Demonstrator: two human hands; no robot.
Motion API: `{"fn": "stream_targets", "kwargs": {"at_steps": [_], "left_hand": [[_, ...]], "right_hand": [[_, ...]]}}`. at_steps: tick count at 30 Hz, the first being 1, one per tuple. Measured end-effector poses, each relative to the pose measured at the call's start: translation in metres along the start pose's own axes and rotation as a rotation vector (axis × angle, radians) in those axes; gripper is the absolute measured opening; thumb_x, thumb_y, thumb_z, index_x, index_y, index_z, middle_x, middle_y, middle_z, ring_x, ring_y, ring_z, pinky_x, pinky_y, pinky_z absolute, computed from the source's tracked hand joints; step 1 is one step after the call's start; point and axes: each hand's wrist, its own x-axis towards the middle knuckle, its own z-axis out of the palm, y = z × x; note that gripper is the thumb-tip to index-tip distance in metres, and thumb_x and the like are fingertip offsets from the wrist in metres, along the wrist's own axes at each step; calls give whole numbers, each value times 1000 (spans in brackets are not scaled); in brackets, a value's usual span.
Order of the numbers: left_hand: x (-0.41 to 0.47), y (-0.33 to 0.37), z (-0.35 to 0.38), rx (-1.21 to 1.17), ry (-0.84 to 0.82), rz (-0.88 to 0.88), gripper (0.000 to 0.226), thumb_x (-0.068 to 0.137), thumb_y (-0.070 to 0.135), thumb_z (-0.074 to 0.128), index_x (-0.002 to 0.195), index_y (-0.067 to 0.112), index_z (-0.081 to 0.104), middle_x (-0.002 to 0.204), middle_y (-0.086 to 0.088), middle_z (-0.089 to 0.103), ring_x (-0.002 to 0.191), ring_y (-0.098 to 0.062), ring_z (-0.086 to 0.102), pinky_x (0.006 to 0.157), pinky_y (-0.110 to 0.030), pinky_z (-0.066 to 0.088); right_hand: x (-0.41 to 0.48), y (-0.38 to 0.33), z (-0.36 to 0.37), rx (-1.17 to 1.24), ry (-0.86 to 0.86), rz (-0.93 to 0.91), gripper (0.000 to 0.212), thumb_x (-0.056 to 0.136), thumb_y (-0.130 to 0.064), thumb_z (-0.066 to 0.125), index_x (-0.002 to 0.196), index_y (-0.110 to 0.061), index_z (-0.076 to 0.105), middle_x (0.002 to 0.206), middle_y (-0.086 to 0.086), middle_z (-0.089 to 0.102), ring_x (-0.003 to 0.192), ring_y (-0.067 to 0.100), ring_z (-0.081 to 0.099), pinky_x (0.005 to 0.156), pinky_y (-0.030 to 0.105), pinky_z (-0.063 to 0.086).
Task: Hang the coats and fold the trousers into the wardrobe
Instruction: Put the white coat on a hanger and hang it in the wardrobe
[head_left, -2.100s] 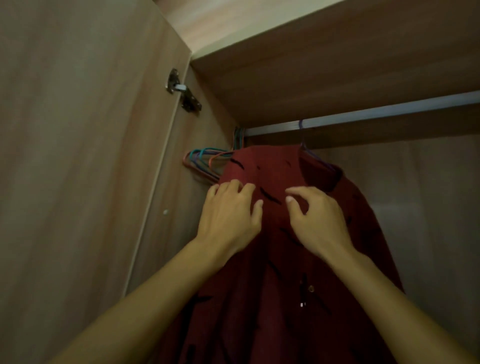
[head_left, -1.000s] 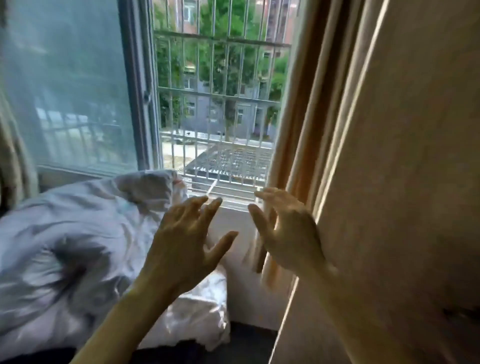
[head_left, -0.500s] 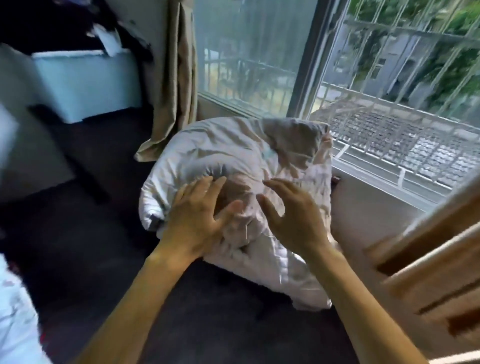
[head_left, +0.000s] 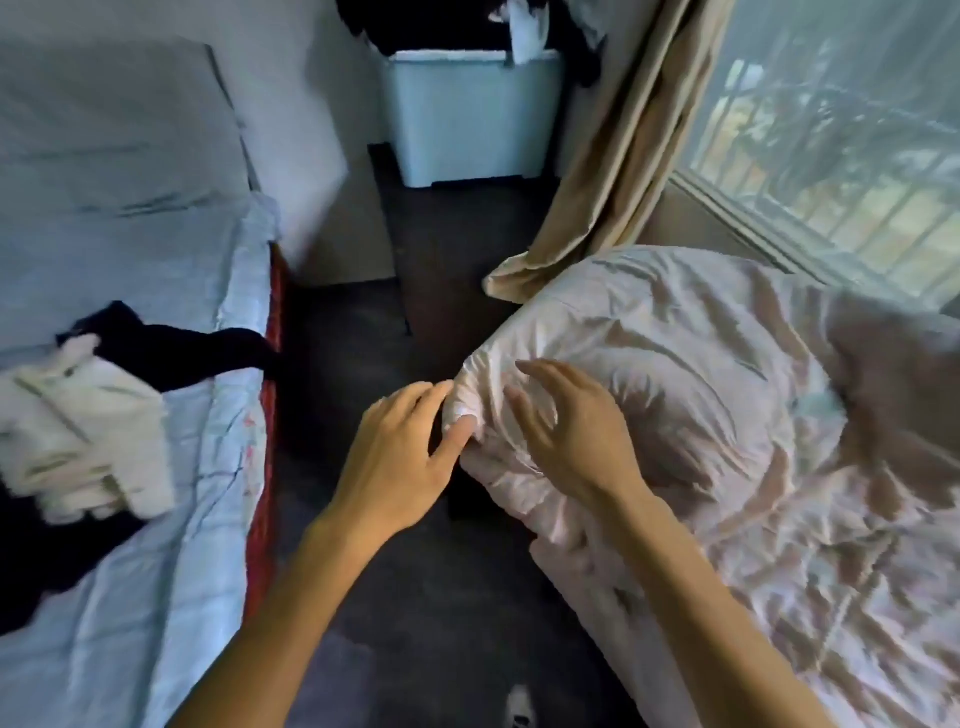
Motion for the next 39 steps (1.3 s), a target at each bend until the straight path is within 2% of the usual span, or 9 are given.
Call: {"fn": "stream_targets", "kwargs": {"at_steps": [7,11,14,17,23,26,29,35,39], "left_hand": [[26,-40,-15,73,133,-301,68,89,62,24,139,20,44,139,2,48,129,-14,41,104,-22,24],[22,-90,-25,90,205,-503,68,89,67,21,140,27,39,143,1,45,132,-19,41,108,-41,37],[20,-131,-39,82,286,-594,68,89,67,22,137,23,44,138,-2,51,126,-22,47,102,-45,41],[21,-175,-58,90,348,-637,69,90,64,22,133,17,49,129,-6,57,116,-25,54,99,-43,44],[31,-273,-101,51,430,-748,66,89,59,28,132,13,50,126,-12,59,113,-29,55,99,-42,43],[41,-317,-123,41,442,-773,66,88,57,26,131,13,51,124,-12,59,110,-30,55,97,-43,44],[51,-356,-136,54,440,-796,66,89,58,26,131,13,51,124,-11,59,110,-28,56,97,-45,44],[80,-412,-144,50,394,-900,65,89,57,28,136,17,46,134,-8,53,120,-25,50,105,-42,37],[113,-450,-143,54,380,-924,68,89,60,22,136,15,45,133,-7,53,118,-24,50,103,-42,39]], "right_hand": [[86,-15,51,177,-172,-220,40,95,-45,47,123,-19,61,124,-3,62,112,11,57,95,28,44],[121,-49,101,236,-276,-376,38,94,-41,52,121,-15,62,121,-1,64,109,13,59,93,27,47],[145,-81,143,257,-335,-466,38,95,-41,50,121,-16,62,121,-1,64,111,14,58,95,32,47],[168,-117,185,267,-375,-540,36,95,-40,51,120,-17,62,120,-2,64,110,13,58,95,32,47],[213,-193,271,214,-478,-609,35,93,-39,54,119,-16,63,114,-2,66,103,11,60,87,16,41],[240,-225,310,226,-494,-627,33,93,-37,55,117,-17,64,113,-3,67,102,10,60,88,18,45],[264,-251,343,242,-495,-659,32,93,-34,57,115,-14,65,113,0,67,103,11,61,89,14,41],[311,-279,399,297,-563,-691,39,93,-41,51,117,-13,64,116,1,67,106,11,61,90,15,42],[356,-284,442,337,-614,-690,43,92,-43,49,118,-11,64,116,3,67,107,13,61,92,22,47]]}}
